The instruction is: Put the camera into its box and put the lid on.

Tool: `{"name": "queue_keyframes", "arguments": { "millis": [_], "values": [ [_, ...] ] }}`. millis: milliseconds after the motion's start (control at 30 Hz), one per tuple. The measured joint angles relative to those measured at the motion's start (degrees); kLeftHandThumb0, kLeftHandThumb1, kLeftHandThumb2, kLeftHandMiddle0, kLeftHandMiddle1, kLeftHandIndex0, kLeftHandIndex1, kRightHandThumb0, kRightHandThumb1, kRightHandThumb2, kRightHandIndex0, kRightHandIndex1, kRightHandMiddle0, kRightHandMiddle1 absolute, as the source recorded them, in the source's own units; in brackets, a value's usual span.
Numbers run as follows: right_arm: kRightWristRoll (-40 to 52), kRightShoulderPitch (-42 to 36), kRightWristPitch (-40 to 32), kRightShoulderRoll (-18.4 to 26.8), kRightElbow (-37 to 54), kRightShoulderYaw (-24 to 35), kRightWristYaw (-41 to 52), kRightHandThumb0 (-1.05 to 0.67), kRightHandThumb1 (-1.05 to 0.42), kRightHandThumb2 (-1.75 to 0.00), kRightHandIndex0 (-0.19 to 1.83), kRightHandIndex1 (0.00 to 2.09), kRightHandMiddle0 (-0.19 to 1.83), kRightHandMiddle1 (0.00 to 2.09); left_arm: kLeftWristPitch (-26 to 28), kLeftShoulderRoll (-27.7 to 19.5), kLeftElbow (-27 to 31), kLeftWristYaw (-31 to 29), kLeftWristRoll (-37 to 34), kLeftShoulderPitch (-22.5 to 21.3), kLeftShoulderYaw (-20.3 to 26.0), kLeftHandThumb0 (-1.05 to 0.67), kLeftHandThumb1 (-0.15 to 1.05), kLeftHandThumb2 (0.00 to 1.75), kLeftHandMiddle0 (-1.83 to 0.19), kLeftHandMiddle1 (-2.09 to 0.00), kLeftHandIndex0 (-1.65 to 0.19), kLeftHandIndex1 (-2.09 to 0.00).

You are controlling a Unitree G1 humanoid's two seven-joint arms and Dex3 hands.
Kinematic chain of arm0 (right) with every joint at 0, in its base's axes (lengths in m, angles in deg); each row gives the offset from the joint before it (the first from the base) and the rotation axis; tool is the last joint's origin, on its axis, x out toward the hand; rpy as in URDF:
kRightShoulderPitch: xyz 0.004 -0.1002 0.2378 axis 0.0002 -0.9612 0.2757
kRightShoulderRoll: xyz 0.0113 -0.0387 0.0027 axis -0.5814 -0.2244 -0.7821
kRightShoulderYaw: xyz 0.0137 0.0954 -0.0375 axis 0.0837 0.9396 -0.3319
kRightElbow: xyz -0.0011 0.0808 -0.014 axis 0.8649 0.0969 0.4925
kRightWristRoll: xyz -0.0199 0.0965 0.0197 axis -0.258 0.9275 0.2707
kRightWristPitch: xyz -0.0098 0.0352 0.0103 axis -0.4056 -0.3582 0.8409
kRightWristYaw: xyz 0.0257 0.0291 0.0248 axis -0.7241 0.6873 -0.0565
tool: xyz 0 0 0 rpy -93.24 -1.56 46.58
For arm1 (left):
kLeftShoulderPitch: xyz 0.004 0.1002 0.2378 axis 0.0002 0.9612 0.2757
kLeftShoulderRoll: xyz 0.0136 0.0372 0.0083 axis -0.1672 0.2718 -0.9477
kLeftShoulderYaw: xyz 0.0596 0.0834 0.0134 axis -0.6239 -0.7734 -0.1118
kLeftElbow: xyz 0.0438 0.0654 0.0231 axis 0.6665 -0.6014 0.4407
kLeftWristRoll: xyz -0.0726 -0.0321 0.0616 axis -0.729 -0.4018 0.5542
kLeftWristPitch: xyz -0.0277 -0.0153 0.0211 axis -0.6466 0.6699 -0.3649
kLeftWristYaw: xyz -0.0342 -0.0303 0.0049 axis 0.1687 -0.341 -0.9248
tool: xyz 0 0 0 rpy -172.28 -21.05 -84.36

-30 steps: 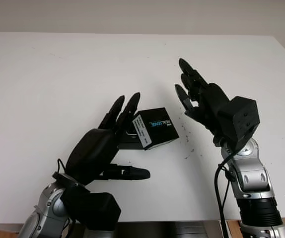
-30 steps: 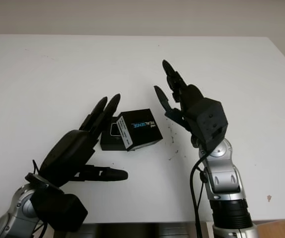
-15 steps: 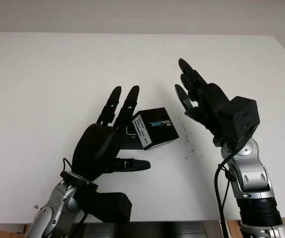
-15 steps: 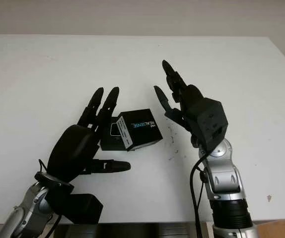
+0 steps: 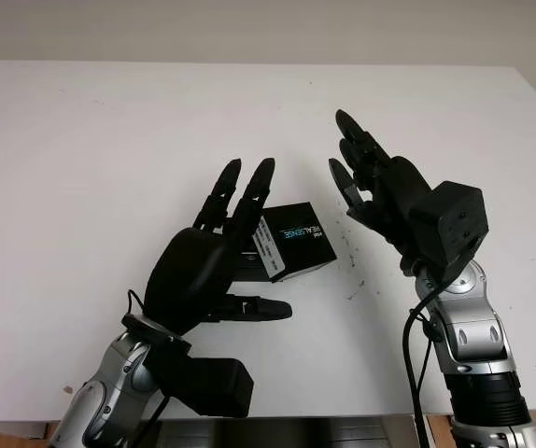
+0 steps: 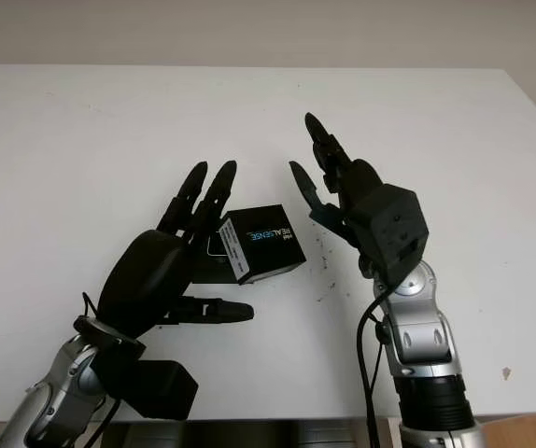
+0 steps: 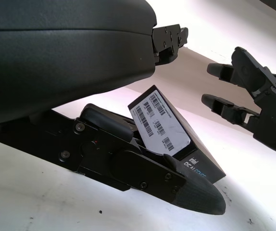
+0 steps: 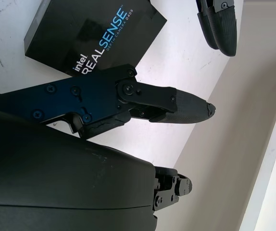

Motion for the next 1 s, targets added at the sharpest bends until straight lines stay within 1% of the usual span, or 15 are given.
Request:
{"name": "queue_keyframes", "arguments": {
  "millis": [133, 333, 500, 733, 1000],
  "values": [
    [0.1, 0.0, 0.0, 0.0, 0.0, 0.0, 0.0, -0.64, -1.05, -0.56, 0.01, 0.05, 0.01, 0.05, -0.3, 0.2, -1.2, 0.6, 1.0, -1.4, -0.7, -0.97, 0.99, 0.06, 0.19, 0.00, 0.19, 0.00],
    [0.1, 0.0, 0.0, -0.1, 0.0, 0.0, 0.0, -0.64, -1.05, -0.56, 0.01, 0.05, 0.01, 0.05, 0.2, 0.5, -2.6, 2.1, 4.5, -2.5, -2.2, -0.97, 0.99, 0.06, 0.19, 0.00, 0.19, 0.00],
    [0.1, 0.0, 0.2, -0.1, 0.0, 0.0, -0.1, -0.63, -1.05, -0.56, 0.01, 0.05, 0.02, 0.05, 0.9, 0.7, -5.4, 3.2, 7.1, -4.2, -3.6, -0.96, 1.00, 0.06, 0.19, -0.02, 0.19, 0.00],
    [0.1, 0.0, 0.2, -0.1, 0.0, -0.1, -0.2, -0.63, -1.05, -0.56, 0.01, 0.05, 0.01, 0.05, 2.9, 1.4, -6.6, 2.5, 7.9, -6.7, -5.3, -0.94, 0.99, 0.05, 0.19, 0.00, 0.19, 0.00],
    [0.3, 0.0, 0.2, -0.2, 0.0, -0.1, -0.3, -0.62, -1.05, -0.55, 0.01, 0.05, 0.01, 0.05, 3.8, 1.9, -7.2, 2.4, 7.9, -7.4, -5.9, -0.95, 1.01, 0.06, 0.19, 0.00, 0.19, 0.00]
  ]
}}
